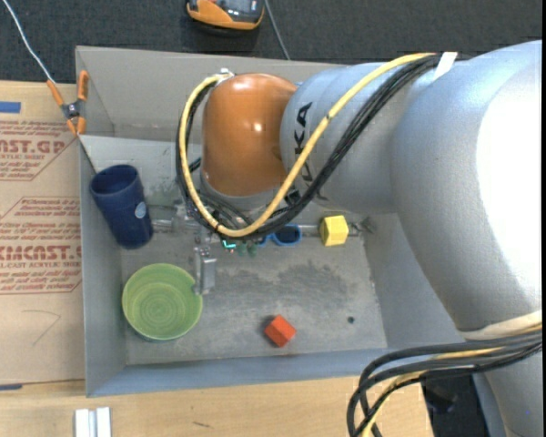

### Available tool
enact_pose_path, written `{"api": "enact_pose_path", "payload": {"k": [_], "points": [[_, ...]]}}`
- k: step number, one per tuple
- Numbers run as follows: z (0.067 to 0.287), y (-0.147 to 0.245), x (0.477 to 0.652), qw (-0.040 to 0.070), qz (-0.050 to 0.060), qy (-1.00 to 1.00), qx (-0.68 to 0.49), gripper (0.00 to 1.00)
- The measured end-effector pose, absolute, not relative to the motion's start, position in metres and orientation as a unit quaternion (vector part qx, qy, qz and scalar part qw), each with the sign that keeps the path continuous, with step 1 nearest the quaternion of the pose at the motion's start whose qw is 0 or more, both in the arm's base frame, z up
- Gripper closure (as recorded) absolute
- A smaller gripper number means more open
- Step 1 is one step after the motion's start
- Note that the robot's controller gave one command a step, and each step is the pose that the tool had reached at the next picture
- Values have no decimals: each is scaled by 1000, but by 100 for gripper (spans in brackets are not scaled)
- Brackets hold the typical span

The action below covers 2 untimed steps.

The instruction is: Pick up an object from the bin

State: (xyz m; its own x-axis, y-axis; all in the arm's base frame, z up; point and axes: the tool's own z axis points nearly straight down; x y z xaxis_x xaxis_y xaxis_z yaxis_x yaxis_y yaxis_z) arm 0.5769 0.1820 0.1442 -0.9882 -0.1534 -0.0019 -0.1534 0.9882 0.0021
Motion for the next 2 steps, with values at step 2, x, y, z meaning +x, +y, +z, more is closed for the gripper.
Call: {"api": "enact_pose_path", "payload": {"k": [2], "points": [[144, 182, 577, 1, 1, 997, -77, 0]]}}
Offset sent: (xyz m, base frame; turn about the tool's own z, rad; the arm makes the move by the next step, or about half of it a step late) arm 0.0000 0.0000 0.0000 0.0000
